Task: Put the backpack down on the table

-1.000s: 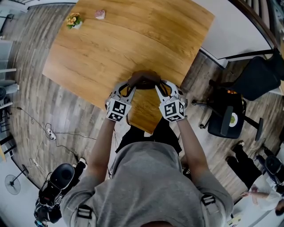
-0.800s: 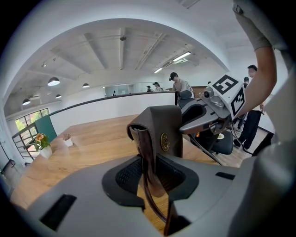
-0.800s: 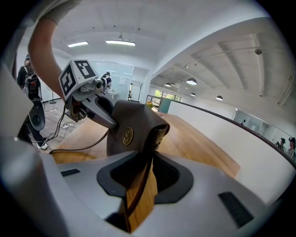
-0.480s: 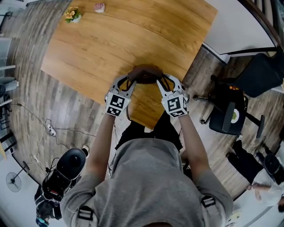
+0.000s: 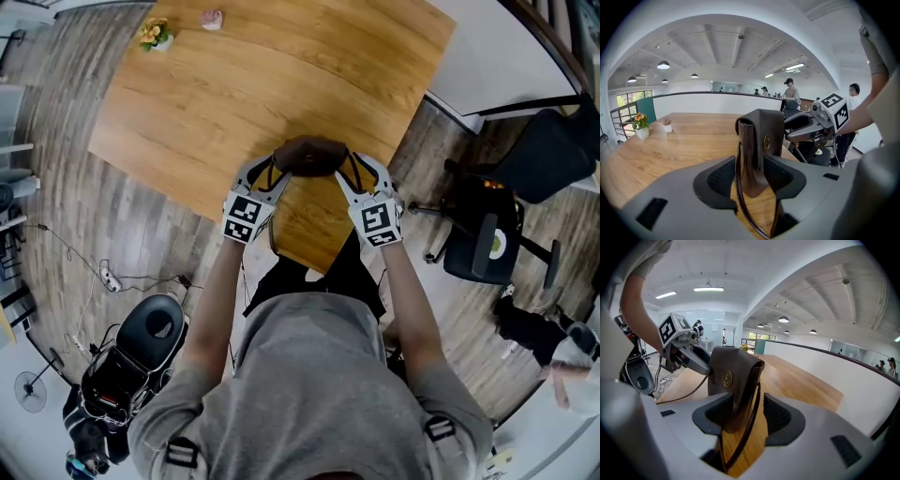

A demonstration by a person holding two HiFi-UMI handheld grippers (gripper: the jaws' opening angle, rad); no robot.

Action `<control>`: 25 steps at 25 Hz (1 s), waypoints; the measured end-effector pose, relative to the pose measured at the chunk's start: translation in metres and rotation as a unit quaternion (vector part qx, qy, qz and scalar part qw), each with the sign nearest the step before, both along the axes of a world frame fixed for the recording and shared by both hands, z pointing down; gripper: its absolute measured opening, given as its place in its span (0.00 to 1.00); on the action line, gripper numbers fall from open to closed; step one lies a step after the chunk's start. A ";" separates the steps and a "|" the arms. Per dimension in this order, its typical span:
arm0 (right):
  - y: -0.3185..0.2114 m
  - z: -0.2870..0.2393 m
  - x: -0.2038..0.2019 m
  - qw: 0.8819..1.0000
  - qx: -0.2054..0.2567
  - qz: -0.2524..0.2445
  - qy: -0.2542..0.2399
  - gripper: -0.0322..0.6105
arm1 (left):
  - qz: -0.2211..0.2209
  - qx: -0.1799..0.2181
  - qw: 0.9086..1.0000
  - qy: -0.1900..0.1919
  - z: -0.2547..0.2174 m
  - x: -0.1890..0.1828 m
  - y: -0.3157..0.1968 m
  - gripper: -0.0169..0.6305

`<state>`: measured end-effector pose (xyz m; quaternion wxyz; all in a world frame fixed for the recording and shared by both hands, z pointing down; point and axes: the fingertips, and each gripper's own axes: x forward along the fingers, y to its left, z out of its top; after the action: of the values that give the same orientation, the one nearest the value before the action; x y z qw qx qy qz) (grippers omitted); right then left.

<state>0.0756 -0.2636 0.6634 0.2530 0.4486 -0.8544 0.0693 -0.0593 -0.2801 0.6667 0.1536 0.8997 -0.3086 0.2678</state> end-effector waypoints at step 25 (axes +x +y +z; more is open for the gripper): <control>0.067 -0.034 -0.005 0.998 0.010 0.066 -0.007 0.27 | 0.021 0.029 0.998 0.048 -0.053 -0.019 0.051 0.32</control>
<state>0.0703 -0.1969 0.6291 0.2371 0.5058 -0.8255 0.0803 -0.0784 -0.2292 0.6139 0.1368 0.9220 -0.2890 0.2183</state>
